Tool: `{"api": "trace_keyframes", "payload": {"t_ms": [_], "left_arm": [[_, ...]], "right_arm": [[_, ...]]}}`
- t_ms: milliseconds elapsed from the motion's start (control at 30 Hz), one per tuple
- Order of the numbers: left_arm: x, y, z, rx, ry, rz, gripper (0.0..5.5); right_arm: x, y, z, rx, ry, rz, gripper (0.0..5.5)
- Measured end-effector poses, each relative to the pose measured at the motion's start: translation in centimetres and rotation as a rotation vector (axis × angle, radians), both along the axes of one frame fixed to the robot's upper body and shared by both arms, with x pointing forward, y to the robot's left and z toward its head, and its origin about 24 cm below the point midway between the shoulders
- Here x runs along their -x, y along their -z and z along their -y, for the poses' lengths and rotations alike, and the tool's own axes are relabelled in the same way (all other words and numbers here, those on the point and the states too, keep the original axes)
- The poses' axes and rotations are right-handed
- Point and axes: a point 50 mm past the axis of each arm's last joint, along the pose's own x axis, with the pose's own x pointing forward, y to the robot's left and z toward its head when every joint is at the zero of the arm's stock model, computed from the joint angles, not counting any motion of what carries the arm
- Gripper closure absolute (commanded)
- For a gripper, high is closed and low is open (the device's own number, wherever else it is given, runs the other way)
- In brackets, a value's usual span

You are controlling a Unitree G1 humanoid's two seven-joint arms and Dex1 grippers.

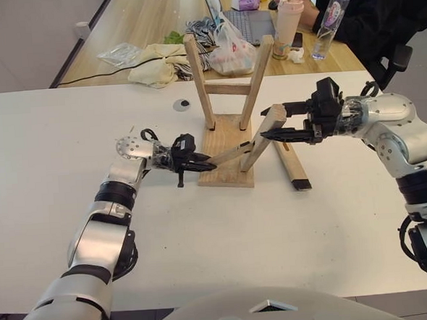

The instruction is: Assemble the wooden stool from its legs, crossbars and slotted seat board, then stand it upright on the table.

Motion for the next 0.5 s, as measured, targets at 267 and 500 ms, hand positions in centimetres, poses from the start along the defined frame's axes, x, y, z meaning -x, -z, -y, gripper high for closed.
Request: {"api": "trace_keyframes", "payload": {"t_ms": [267,500], "left_arm": [[-2.1,-4.2,0.2,-0.208,0.124,0.11,5.13],[-2.4,-9.3,0.0,-0.462,0.214,0.167,5.13]], "right_arm": [[-0.3,0.1,-0.3,-0.016,-0.027,0.004,3.45],[0.0,0.0,-1.2,-0.012,-0.062,0.024,3.45]]}}
